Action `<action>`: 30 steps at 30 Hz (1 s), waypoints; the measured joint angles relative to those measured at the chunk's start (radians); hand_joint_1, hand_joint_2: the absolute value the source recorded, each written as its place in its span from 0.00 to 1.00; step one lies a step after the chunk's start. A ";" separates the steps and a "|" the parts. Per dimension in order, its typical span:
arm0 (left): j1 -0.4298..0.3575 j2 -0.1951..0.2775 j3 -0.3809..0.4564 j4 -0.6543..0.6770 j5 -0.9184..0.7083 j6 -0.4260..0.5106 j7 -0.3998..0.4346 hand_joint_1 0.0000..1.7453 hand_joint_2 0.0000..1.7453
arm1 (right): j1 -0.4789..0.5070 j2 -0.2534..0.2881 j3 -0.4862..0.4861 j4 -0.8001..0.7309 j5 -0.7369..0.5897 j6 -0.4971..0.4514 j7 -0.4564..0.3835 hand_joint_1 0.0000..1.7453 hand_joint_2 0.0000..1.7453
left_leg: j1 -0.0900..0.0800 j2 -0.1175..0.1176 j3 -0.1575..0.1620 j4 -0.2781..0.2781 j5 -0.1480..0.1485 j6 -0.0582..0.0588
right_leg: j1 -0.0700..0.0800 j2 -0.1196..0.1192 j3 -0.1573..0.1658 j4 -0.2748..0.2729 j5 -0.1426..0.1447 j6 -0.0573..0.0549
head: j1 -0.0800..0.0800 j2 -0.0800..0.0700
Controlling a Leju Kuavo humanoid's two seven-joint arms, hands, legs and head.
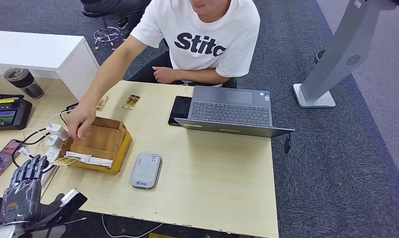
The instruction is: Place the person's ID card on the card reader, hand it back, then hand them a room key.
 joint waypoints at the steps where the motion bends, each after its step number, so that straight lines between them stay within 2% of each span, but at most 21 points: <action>1: -0.007 0.001 -0.003 0.011 -0.004 0.000 0.002 0.00 1.00 | -0.001 -0.001 0.001 0.002 0.001 0.000 0.002 0.00 1.00 | 0.000 0.000 0.000 0.000 0.000 0.000 | 0.000 0.000 0.000 0.000 0.000 0.000 | 0.000 0.000; 15: -0.093 0.041 -0.052 0.113 -0.027 0.001 0.017 0.00 1.00 | -0.004 -0.006 0.024 0.017 0.017 0.000 0.012 0.00 1.00 | 0.000 0.000 0.000 0.000 0.000 0.000 | 0.000 0.000 0.000 0.000 0.000 0.000 | 0.000 0.000; 23: -0.115 0.049 -0.073 0.148 -0.033 -0.001 0.022 0.00 1.00 | -0.005 -0.008 0.030 0.022 0.017 0.000 0.012 0.00 1.00 | 0.000 0.000 0.000 0.000 0.000 0.000 | 0.000 0.000 0.000 0.000 0.000 0.000 | 0.000 0.000; 30: -0.166 0.062 -0.106 0.206 -0.049 -0.008 0.037 0.00 1.00 | -0.008 -0.012 0.049 0.028 0.017 0.000 0.006 0.00 1.00 | 0.000 0.000 0.000 0.000 0.000 0.000 | 0.000 0.000 0.000 0.000 0.000 0.000 | 0.000 0.000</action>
